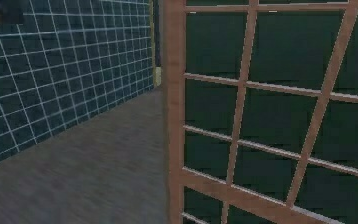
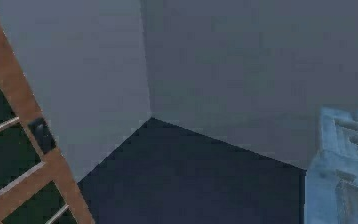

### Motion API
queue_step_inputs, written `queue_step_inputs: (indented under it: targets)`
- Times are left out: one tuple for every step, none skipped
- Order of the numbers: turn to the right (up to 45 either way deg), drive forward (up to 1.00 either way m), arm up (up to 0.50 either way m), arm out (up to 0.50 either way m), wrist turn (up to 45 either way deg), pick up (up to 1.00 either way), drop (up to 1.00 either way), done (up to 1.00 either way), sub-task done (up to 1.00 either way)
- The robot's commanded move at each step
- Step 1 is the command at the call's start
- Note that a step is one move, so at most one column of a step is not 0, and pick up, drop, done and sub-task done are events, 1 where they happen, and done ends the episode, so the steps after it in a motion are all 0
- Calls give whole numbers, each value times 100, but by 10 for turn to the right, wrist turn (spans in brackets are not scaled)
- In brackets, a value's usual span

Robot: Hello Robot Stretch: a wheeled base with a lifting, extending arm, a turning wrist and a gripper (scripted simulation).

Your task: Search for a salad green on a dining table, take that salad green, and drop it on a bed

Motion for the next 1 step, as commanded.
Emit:
queue_step_inputs:
  targets:
    - [0,55,0,0,0,0,0,0,0]
